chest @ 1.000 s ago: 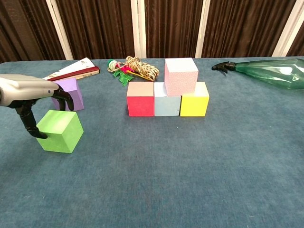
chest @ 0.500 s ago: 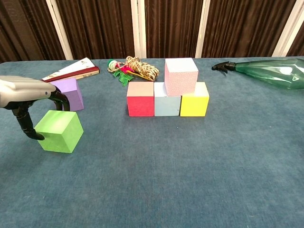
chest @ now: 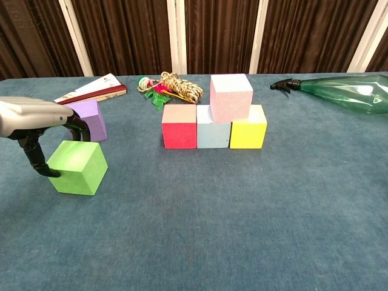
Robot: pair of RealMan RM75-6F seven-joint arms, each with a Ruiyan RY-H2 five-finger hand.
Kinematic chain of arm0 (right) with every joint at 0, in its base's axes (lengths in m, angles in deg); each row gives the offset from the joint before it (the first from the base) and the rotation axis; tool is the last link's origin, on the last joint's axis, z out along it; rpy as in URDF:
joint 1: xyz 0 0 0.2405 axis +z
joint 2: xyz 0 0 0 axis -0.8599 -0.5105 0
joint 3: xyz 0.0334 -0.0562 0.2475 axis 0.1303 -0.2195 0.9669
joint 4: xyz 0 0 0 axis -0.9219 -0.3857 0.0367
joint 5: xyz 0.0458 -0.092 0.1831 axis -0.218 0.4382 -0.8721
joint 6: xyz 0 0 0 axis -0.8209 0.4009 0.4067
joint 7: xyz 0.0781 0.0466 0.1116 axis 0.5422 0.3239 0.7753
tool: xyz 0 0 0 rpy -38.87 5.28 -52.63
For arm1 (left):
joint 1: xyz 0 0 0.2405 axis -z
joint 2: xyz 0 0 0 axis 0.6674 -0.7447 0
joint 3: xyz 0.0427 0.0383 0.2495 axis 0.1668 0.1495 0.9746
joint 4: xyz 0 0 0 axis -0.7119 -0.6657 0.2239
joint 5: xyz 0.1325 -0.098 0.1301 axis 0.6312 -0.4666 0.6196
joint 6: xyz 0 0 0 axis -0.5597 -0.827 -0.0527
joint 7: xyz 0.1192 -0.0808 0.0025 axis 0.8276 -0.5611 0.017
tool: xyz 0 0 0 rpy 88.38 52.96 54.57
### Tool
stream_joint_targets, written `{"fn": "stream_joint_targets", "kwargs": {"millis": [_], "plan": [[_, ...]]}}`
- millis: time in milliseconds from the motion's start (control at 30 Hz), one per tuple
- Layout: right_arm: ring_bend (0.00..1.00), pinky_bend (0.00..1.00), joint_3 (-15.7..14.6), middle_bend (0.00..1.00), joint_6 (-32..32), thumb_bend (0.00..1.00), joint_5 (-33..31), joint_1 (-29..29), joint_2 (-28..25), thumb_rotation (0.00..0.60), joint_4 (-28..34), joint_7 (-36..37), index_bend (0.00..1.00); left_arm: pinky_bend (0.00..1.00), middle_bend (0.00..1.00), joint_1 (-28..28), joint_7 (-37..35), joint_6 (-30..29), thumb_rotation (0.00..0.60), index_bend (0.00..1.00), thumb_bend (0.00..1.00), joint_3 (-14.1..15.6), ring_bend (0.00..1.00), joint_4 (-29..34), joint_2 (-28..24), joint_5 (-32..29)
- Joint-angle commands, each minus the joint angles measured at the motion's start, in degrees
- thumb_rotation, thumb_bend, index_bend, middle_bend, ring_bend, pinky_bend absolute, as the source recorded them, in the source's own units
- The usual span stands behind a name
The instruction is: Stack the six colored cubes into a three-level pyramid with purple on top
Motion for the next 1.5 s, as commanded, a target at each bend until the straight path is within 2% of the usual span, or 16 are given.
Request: {"fn": "stream_joint_targets", "kwargs": {"millis": [33, 233, 400, 567, 767, 1167, 1500], "plan": [[0.05, 0.00, 0.05, 0.05, -0.04, 0.25, -0.02, -0.05, -0.08, 0.600, 0.04, 0.07, 0.11, 0.00, 0.33, 0.14, -0.05, -0.06, 0.600, 0.30, 0.27, -0.21, 0.00, -0.01, -0.07, -0.37], [0.05, 0.00, 0.37, 0.05, -0.25, 0.25, -0.43, -0.23, -0.18, 0.600, -0.10, 0.31, 0.11, 0.00, 0.34, 0.73, -1.65, 1.02, 0.600, 0.30, 0.30, -1.70, 0.00, 1.32, -2.04, -1.26], [0.05, 0.00, 0.88, 0.05, 0.07, 0.25, -1.47, -0.12, -0.30, 0.600, -0.34, 0.28, 0.11, 0.00, 0.33, 4.47, -3.24, 7.01, 0.600, 0.30, 0.33, -5.15, 0.00, 3.52, -7.63, -8.45], [0.05, 0.00, 1.63, 0.05, -0.02, 0.25, -2.65, -0.07, -0.27, 0.600, -0.78, 0.06, 0.11, 0.00, 0.33, 10.04, -1.10, 9.66, 0.600, 0.30, 0.33, -7.49, 0.00, 4.01, -12.61, -15.59], [0.05, 0.00, 1.90, 0.05, -0.54, 0.25, -3.09, -0.27, -0.16, 0.600, -0.77, -0.86, 0.11, 0.00, 0.33, 13.96, -3.53, 11.90, 0.600, 0.30, 0.33, -11.01, 0.00, 3.31, -15.66, -19.18], [0.05, 0.00, 2.58, 0.05, -1.44, 0.25, -4.32, -0.64, 0.41, 0.600, -1.03, -2.09, 0.11, 0.00, 0.33, 22.03, -5.40, 17.14, 0.600, 0.31, 0.33, -12.71, 0.00, -6.29, -12.55, -24.77], [0.05, 0.00, 3.14, 0.05, -1.54, 0.25, -5.51, -0.58, 1.00, 0.600, -1.34, -3.34, 0.11, 0.00, 0.33, 28.76, -3.97, 19.35, 0.600, 0.31, 0.33, -10.41, 0.00, -12.92, -8.46, -30.65]]}}
